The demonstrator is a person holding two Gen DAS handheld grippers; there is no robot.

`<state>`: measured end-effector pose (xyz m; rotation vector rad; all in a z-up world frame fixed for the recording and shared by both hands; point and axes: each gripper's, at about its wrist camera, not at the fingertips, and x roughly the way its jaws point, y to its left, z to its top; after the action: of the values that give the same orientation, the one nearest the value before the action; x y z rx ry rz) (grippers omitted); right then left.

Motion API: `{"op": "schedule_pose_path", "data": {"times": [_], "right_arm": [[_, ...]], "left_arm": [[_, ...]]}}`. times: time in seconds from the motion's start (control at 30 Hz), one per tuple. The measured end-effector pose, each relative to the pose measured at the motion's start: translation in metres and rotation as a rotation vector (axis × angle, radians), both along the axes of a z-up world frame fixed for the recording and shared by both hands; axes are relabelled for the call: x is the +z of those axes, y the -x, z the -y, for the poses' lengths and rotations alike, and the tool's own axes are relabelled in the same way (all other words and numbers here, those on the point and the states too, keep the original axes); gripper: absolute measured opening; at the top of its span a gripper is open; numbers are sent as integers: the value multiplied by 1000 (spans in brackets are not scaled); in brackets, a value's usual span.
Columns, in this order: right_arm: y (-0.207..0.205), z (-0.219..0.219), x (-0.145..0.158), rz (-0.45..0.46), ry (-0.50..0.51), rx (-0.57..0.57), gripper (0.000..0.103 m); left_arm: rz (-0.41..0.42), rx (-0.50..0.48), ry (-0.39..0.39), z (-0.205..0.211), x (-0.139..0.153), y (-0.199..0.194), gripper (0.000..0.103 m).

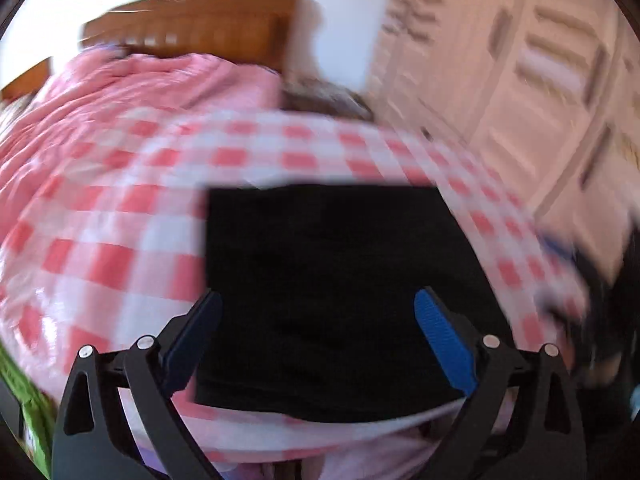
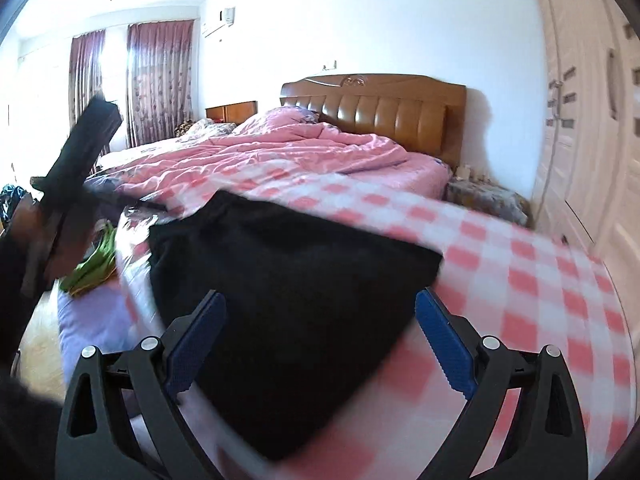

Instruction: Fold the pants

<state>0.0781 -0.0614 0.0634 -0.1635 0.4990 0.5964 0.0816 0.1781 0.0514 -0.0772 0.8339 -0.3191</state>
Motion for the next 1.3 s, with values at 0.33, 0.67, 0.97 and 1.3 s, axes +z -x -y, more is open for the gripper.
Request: {"op": "schedule_pose_path", "data": {"times": [0.33, 0.67, 0.97, 1.3], "right_arm": [[-172, -47, -46, -466, -127, 84, 94], [-168, -98, -11, -372, -53, 148, 95], [-187, -159, -44, -464, 111, 110, 96], [-159, -192, -51, -414, 302, 150, 99]], "left_arm": [[-61, 65, -38, -25, -60, -9, 102], [97, 115, -91, -23, -25, 29, 99], [24, 146, -93, -37, -37, 35, 100], [8, 158, -115, -33, -44, 29, 102]]}}
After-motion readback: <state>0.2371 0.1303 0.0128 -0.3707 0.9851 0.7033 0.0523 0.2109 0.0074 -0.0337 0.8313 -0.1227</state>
